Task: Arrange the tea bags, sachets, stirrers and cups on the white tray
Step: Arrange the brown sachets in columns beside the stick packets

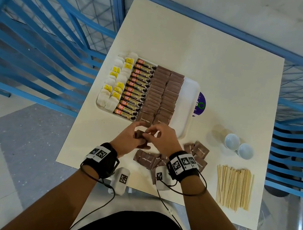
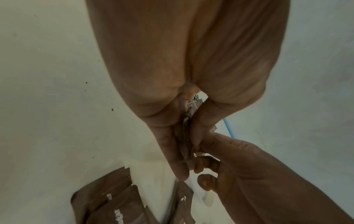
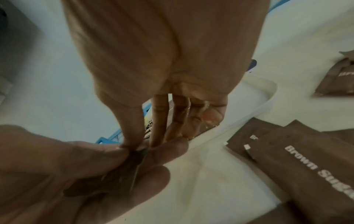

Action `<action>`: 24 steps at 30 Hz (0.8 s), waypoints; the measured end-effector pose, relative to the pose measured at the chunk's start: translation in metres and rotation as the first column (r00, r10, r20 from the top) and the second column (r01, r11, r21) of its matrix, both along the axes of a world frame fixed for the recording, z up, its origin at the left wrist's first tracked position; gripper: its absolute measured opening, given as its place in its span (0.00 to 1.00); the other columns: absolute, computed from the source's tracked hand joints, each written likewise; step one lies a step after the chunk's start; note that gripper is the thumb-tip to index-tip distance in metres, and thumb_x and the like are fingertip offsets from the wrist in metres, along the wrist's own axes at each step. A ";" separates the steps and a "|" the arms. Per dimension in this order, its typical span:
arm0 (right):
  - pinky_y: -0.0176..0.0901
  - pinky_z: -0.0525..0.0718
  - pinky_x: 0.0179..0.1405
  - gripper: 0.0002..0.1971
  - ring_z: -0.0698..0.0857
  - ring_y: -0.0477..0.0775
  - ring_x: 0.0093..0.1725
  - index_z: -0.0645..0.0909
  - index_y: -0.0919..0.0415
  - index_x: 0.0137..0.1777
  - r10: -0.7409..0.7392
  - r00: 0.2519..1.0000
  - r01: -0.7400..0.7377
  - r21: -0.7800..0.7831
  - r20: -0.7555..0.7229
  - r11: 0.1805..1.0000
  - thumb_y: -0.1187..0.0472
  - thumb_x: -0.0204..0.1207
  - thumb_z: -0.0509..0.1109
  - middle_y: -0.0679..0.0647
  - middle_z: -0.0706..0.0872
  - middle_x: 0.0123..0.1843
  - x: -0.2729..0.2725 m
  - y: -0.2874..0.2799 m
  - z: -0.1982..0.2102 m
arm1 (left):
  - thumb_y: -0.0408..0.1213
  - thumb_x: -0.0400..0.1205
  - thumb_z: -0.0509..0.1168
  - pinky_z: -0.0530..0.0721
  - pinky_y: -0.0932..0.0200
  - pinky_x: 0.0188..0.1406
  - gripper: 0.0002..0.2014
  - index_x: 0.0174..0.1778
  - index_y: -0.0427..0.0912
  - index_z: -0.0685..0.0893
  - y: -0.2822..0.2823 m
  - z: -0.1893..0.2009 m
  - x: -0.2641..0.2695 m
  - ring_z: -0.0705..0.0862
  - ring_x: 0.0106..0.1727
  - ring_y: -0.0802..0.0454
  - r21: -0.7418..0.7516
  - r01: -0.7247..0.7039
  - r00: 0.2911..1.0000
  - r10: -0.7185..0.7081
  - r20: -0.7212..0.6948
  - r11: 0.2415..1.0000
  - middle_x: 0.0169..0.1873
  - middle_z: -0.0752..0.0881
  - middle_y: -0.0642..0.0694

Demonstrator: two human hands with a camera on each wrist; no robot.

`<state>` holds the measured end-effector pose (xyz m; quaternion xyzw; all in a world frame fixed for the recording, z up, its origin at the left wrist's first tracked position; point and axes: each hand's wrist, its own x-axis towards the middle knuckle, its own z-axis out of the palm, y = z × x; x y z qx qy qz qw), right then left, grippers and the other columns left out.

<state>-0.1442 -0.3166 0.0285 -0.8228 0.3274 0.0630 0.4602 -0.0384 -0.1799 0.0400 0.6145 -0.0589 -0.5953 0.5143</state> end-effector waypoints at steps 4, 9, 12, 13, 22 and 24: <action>0.25 0.73 0.41 0.01 0.83 0.37 0.43 0.89 0.52 0.45 -0.064 0.998 0.065 0.048 -0.027 0.997 0.57 0.78 0.76 0.43 0.89 0.44 0.002 -0.007 0.001 | 0.19 0.86 0.62 0.92 0.43 0.56 0.20 0.73 0.37 0.73 0.001 0.001 -0.004 0.92 0.57 0.40 0.024 -0.056 0.997 0.057 -0.044 0.998 0.59 0.89 0.32; 0.27 0.81 0.34 0.02 0.86 0.40 0.32 0.88 0.58 0.48 -0.252 0.968 0.250 0.130 0.003 0.960 0.62 0.81 0.73 0.48 0.90 0.37 -0.001 -0.012 0.003 | 0.26 0.87 0.66 0.92 0.39 0.54 0.11 0.64 0.25 0.80 0.003 0.003 -0.006 0.93 0.53 0.35 0.048 -0.111 0.994 0.111 -0.001 0.993 0.50 0.92 0.30; 0.30 0.82 0.31 0.04 0.86 0.43 0.30 0.87 0.60 0.49 -0.300 0.954 0.294 0.143 0.023 0.945 0.62 0.82 0.72 0.49 0.90 0.35 -0.002 -0.012 0.005 | 0.27 0.86 0.67 0.93 0.43 0.51 0.09 0.59 0.25 0.81 0.003 0.005 -0.006 0.94 0.49 0.35 0.051 -0.154 0.988 0.153 0.009 0.987 0.46 0.93 0.29; 0.30 0.82 0.32 0.04 0.87 0.44 0.31 0.87 0.60 0.50 -0.304 0.952 0.298 0.146 0.022 0.943 0.61 0.83 0.71 0.50 0.90 0.36 -0.002 -0.012 0.005 | 0.27 0.87 0.67 0.93 0.44 0.50 0.08 0.58 0.26 0.81 0.002 0.005 -0.006 0.94 0.48 0.34 0.052 -0.158 0.987 0.157 0.014 0.986 0.46 0.93 0.29; 0.30 0.82 0.38 0.08 0.86 0.45 0.32 0.91 0.57 0.49 -0.145 0.989 0.142 0.069 0.041 0.987 0.58 0.84 0.70 0.43 0.87 0.35 0.001 -0.007 0.006 | 0.42 0.86 0.70 0.93 0.41 0.45 0.12 0.58 0.36 0.84 0.001 0.001 -0.006 0.94 0.42 0.42 0.099 -0.041 0.975 0.018 0.220 0.994 0.47 0.94 0.40; 0.24 0.78 0.36 0.09 0.84 0.43 0.30 0.90 0.58 0.51 -0.104 0.994 0.102 0.062 0.036 0.993 0.58 0.85 0.69 0.41 0.85 0.34 0.002 -0.006 0.008 | 0.40 0.85 0.72 0.91 0.41 0.38 0.09 0.56 0.39 0.87 0.003 -0.003 -0.005 0.90 0.34 0.44 0.088 -0.081 0.938 0.046 0.344 0.993 0.44 0.92 0.41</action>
